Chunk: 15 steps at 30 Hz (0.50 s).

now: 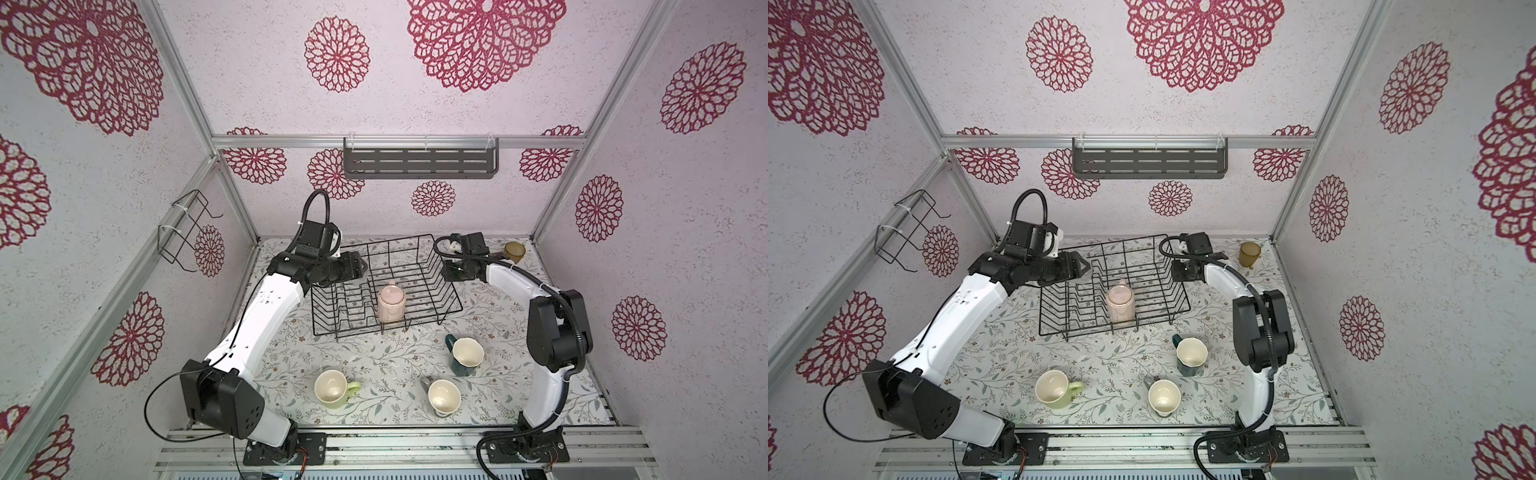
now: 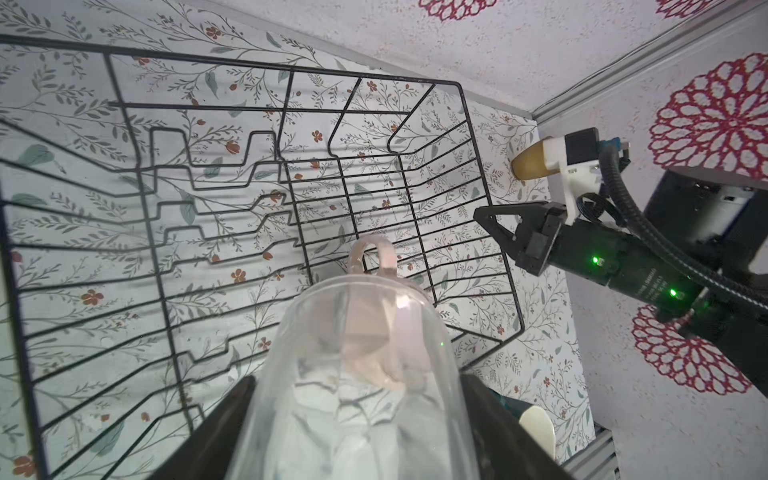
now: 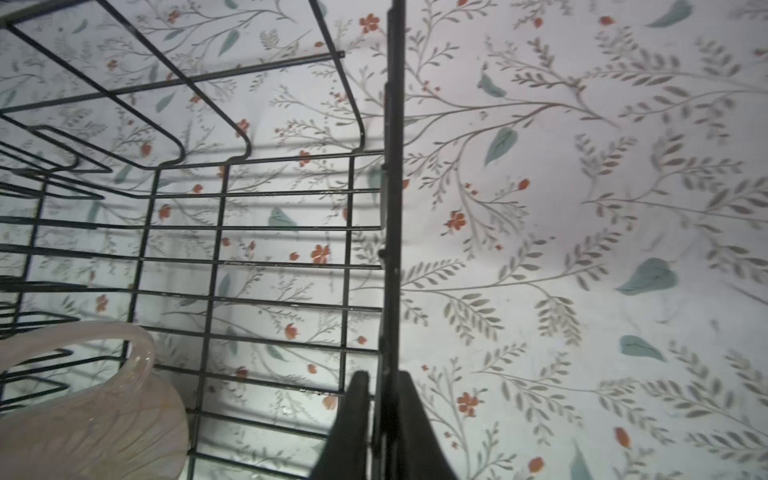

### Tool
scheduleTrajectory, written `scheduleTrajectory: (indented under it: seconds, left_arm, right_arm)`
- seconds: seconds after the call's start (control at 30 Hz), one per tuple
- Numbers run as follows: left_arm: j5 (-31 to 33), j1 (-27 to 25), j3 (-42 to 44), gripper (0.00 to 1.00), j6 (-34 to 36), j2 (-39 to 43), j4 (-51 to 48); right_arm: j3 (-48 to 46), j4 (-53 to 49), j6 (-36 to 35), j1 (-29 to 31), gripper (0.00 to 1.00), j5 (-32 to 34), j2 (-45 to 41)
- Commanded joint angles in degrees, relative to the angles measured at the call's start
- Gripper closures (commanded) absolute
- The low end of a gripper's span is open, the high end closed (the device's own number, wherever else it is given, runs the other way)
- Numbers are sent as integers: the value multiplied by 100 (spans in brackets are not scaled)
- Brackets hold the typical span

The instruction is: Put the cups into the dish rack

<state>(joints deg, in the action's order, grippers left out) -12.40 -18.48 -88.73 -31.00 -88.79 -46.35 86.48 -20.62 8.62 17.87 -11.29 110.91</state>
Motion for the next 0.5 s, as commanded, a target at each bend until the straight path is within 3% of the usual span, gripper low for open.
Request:
scheduleTrajectory:
  seconds: [0.0, 0.23, 0.47]
  left_arm:
    - [224, -18, -469, 43, 168, -338, -139]
    - [598, -152, -1186, 43, 436, -1178, -491]
    - [651, -162, -2506, 42, 714, -2531, -1029]
  right_arm:
    - [31, 69, -204, 213, 72, -611, -173]
    - [-348, 97, -231, 110, 59, -414, -986]
    - [-1486, 760, 9, -10, 52, 410, -2280]
